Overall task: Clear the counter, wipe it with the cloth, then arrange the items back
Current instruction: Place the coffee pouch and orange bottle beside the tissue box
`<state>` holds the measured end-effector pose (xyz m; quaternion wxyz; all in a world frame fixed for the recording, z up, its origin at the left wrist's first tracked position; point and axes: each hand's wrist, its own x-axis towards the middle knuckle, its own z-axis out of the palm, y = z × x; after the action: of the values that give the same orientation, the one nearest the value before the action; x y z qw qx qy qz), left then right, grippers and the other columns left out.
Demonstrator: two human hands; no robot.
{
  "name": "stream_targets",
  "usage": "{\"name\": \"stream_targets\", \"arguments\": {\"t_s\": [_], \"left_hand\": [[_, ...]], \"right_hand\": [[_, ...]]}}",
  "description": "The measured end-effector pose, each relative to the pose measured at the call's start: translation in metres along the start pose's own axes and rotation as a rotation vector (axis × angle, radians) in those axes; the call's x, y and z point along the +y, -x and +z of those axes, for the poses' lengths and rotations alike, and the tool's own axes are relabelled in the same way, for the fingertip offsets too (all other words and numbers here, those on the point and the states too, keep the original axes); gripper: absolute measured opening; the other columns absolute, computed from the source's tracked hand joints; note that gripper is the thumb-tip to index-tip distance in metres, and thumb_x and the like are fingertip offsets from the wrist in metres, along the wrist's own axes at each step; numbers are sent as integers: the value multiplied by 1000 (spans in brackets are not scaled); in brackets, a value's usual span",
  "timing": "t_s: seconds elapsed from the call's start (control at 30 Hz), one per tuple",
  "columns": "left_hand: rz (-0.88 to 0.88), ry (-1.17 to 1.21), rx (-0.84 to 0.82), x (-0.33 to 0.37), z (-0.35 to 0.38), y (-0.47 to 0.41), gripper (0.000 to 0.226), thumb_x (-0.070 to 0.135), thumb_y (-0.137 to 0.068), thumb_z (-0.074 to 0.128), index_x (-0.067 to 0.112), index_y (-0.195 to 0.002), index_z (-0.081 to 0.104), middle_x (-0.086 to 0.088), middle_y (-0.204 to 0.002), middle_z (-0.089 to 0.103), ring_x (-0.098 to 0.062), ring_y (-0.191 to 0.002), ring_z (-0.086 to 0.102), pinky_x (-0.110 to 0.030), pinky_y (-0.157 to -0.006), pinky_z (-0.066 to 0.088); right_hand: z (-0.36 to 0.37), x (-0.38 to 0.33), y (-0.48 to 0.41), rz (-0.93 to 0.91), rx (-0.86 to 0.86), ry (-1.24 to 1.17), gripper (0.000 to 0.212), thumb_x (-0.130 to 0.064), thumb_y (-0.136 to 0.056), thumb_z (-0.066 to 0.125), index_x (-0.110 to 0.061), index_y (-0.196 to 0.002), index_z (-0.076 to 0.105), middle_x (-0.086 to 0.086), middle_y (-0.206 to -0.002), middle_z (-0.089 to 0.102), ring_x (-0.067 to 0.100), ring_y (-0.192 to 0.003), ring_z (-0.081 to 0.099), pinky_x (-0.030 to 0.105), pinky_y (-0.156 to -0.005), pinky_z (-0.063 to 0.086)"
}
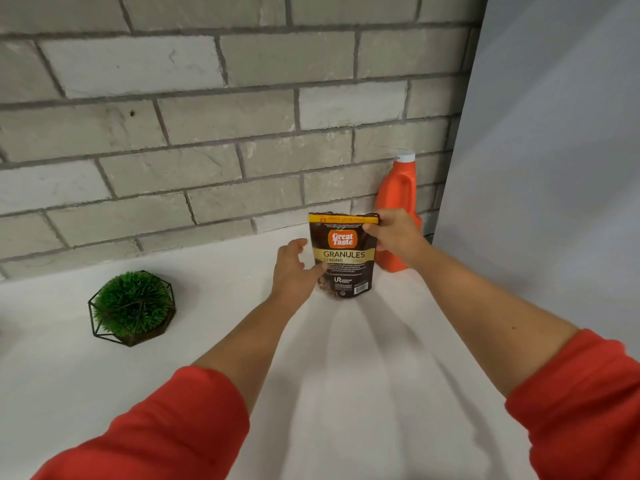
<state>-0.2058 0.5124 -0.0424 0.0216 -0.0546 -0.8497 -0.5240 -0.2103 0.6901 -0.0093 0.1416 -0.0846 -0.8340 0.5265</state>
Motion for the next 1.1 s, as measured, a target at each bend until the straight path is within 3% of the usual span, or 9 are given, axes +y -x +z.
{"name": "stream_targets", "arguments": {"t_s": [0.13, 0.27, 0.37, 0.43, 0.53, 0.67, 0.8, 0.9, 1.1], "left_hand": [[-86, 169, -57, -3, 0, -2, 75, 24, -82, 70, 22, -145, 28, -1, -151, 31, -28, -136, 34, -48, -109, 36], [-47, 245, -68, -3, 2, 1, 45, 26, -86, 65, 17, -127, 53, -5, -126, 60, -26, -117, 56, -43, -99, 46], [-33, 266, -33, -4, 3, 1, 34, 25, -87, 64, 11, -118, 63, -10, -113, 68, -27, -104, 64, -46, -96, 49], [-6, 266, -4, -4, 2, 1, 32, 23, -86, 65, 8, -114, 66, -12, -109, 70, -28, -100, 66, -47, -93, 51], [-1, 265, 43, -7, -2, -2, 28, 21, -86, 65, 6, -109, 68, -13, -105, 70, -28, -96, 67, -43, -89, 53], [-16, 283, 61, -13, -10, -3, 27, 19, -86, 65, 6, -110, 67, -12, -105, 70, -27, -96, 66, -41, -88, 53], [-22, 285, 84, -14, -18, -1, 28, 18, -86, 64, 5, -111, 66, -12, -106, 70, -27, -97, 66, -38, -88, 53], [-28, 290, 96, -15, -24, -2, 27, 19, -86, 64, 6, -110, 67, -13, -106, 70, -28, -98, 66, -43, -91, 52], [-21, 262, 142, -18, -30, -1, 28, 20, -87, 63, 6, -111, 66, -13, -108, 70, -29, -100, 66, -42, -89, 53]], "right_hand": [[-10, -8, 4, -12, -216, -57, 25, -8, -93, 54, -4, -117, 62, 13, -115, 67, 27, -106, 63, 46, -90, 53], [-12, -10, 3, -7, -318, -88, 24, -8, -94, 53, -5, -116, 61, 7, -108, 67, 18, -93, 64, 29, -74, 54], [-9, -5, -1, -9, -313, -96, 24, -7, -95, 50, -9, -116, 60, 3, -106, 66, 18, -97, 62, 30, -78, 52], [-8, 0, -7, -9, -234, -127, 24, -7, -96, 46, -12, -115, 60, 1, -100, 65, 19, -95, 61, 30, -77, 51], [-12, 4, -23, -22, 145, -146, 21, -13, -96, 45, -17, -107, 62, 3, -90, 62, 26, -91, 61, 37, -77, 52], [-23, 2, -40, 74, 529, 78, 28, -18, -95, 45, -13, -121, 55, 12, -128, 48, 31, -109, 55, 36, -91, 43], [-28, 0, -54, 169, 578, 84, 37, -18, -91, 54, -8, -125, 44, 15, -133, 40, 34, -114, 51, 42, -95, 43], [-28, 1, -62, 225, 477, 58, 42, -19, -90, 54, -7, -128, 42, 15, -132, 46, 34, -118, 51, 45, -98, 45], [-26, 5, -55, 194, 373, 129, 42, -36, -99, 36, -7, -127, 47, 18, -123, 56, 38, -111, 57, 49, -95, 47]]}}
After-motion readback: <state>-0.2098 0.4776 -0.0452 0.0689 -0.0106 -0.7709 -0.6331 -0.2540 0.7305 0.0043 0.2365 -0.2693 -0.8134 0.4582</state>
